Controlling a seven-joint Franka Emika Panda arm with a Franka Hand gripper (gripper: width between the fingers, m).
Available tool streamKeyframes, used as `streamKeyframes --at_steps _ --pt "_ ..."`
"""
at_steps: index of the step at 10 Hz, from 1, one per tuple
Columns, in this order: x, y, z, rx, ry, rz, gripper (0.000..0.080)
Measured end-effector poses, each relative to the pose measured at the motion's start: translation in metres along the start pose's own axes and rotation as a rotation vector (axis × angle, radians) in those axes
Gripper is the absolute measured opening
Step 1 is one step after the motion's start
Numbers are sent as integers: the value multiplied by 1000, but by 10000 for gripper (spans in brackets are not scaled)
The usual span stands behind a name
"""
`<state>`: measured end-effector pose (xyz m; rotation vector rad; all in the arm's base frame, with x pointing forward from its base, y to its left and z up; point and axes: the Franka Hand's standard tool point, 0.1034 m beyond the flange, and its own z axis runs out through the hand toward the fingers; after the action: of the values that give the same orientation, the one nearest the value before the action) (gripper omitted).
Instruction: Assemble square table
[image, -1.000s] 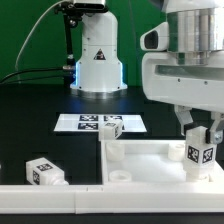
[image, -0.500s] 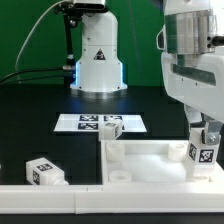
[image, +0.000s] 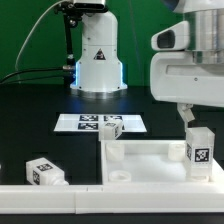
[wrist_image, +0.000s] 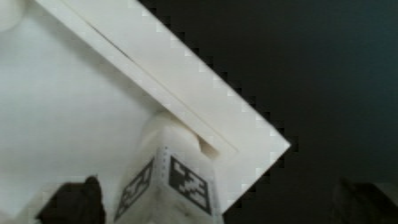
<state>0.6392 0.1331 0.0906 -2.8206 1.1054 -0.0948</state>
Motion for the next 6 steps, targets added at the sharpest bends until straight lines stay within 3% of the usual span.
streamKeyframes --at_steps 2,3,5,6 --pt "2 2 1 -2 3 -160 647" --pt "12 4 0 7 21 -378 649" --pt "23 15 3 -1 21 -677 649" --pt "22 15 4 -1 21 -677 649"
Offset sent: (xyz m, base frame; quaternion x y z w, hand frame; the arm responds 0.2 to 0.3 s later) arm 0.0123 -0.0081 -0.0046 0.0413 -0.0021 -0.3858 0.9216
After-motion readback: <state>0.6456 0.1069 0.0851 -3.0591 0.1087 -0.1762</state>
